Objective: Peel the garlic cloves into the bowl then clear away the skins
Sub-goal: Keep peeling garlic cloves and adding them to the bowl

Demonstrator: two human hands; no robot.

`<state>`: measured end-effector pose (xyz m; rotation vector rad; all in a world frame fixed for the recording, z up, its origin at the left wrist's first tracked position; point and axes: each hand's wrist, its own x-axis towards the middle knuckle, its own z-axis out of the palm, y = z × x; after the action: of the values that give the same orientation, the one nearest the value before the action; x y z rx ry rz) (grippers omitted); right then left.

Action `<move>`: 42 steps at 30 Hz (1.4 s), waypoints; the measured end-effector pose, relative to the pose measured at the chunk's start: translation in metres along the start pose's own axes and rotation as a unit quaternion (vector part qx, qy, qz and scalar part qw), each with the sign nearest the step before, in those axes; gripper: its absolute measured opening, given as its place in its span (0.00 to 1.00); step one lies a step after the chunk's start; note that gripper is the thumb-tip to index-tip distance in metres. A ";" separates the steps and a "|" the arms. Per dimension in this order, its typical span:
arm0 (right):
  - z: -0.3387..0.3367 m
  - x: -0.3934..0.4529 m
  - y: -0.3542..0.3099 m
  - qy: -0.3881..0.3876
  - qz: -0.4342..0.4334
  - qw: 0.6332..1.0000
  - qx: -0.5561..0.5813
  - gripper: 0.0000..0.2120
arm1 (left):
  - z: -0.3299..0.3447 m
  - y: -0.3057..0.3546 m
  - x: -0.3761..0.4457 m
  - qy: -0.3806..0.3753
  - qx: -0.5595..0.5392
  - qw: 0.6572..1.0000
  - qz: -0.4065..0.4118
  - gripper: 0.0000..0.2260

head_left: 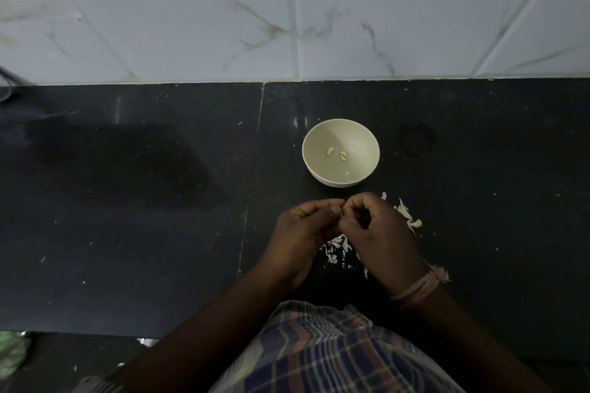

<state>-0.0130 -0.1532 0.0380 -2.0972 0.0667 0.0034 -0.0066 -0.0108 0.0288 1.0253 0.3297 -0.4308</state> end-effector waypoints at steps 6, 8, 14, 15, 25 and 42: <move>0.005 0.000 0.002 0.061 0.099 0.985 0.125 0.09 | -0.003 0.002 0.000 0.018 -0.043 0.998 -0.031 0.11; 0.005 -0.001 0.004 0.065 0.110 0.984 0.124 0.12 | -0.003 0.001 -0.001 0.021 -0.048 0.998 -0.031 0.11; 0.006 -0.010 0.007 0.063 0.084 0.994 -0.018 0.19 | 0.002 -0.003 0.002 0.043 -0.040 0.998 -0.019 0.08; 0.006 -0.010 0.009 0.060 0.069 0.995 -0.028 0.16 | 0.004 -0.002 0.002 0.046 -0.035 0.998 -0.016 0.09; 0.006 0.004 0.009 0.083 0.014 0.996 0.025 0.06 | 0.019 0.009 0.011 0.057 0.142 0.988 0.021 0.08; 0.028 0.063 0.007 0.134 0.027 0.988 -0.066 0.07 | 0.042 0.024 0.052 0.187 0.165 0.968 0.028 0.14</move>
<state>0.0501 -0.1360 0.0158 -2.2155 0.2930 -0.2472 0.0533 -0.0469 0.0433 1.4433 0.5769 -0.2413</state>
